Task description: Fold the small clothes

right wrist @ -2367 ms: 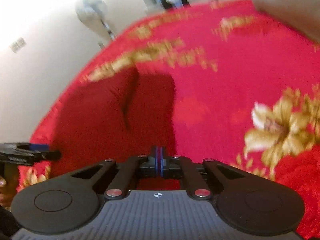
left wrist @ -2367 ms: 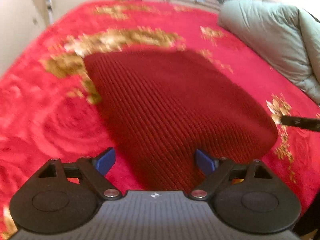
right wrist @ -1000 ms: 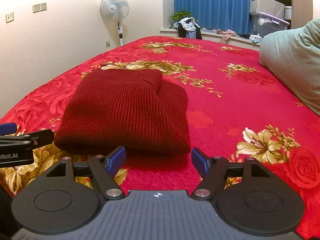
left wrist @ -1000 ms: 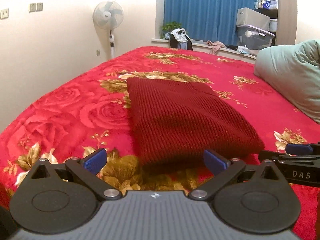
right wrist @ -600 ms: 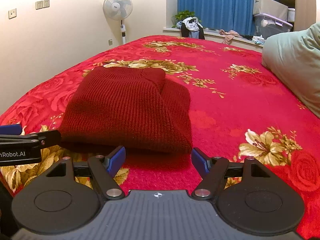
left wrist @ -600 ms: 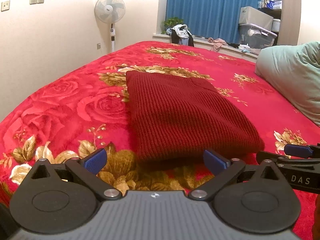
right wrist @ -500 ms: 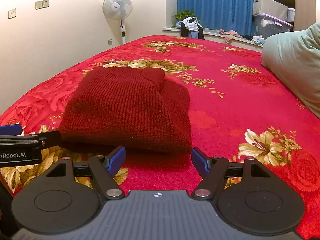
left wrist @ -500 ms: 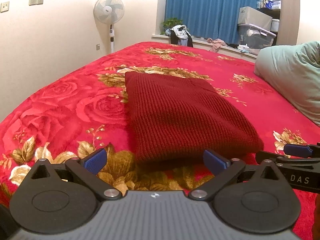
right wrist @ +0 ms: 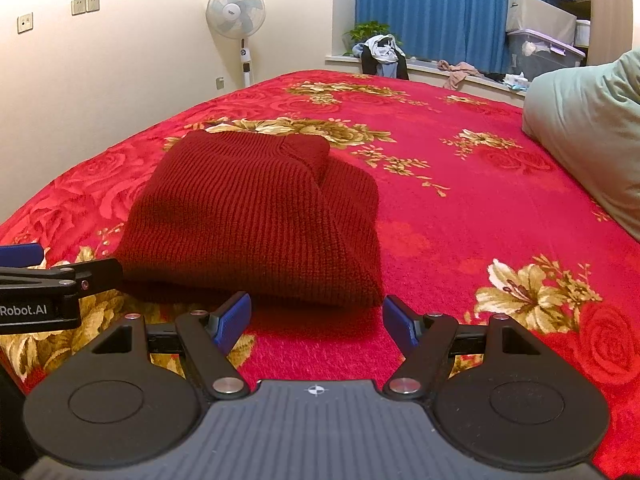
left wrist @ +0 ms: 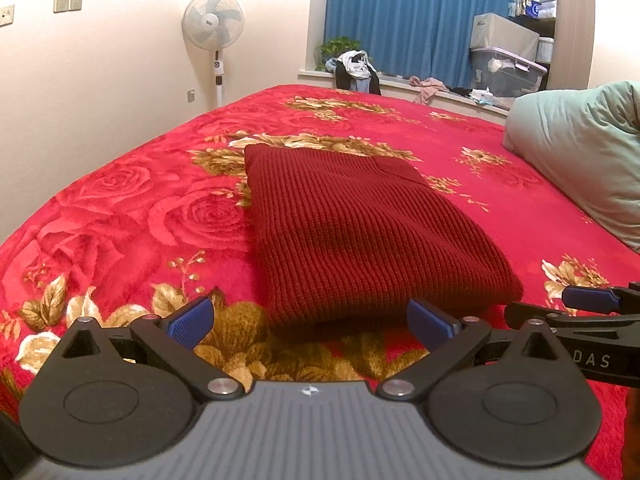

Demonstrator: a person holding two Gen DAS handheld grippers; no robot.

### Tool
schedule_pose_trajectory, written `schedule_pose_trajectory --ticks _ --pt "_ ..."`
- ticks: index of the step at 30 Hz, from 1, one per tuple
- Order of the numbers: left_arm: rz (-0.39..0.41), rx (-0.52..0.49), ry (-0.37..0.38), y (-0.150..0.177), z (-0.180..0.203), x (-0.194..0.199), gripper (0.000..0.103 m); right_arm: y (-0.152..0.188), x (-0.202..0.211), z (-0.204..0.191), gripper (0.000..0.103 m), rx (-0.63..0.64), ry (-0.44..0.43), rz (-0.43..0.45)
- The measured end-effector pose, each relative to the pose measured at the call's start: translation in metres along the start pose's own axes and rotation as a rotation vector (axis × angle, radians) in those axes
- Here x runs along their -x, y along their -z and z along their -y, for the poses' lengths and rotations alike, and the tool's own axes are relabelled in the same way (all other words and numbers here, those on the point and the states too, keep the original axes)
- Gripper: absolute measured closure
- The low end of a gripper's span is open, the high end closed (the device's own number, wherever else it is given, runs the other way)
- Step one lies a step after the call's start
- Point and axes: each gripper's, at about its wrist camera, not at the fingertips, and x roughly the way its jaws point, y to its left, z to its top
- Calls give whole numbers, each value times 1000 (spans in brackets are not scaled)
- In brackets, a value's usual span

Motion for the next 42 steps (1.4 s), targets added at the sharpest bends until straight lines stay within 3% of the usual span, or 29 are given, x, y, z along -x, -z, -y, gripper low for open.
schedule_pose_trajectory --ticks 42 --pt "3 -1 5 0 0 1 0 1 -1 0 29 18 -2 -1"
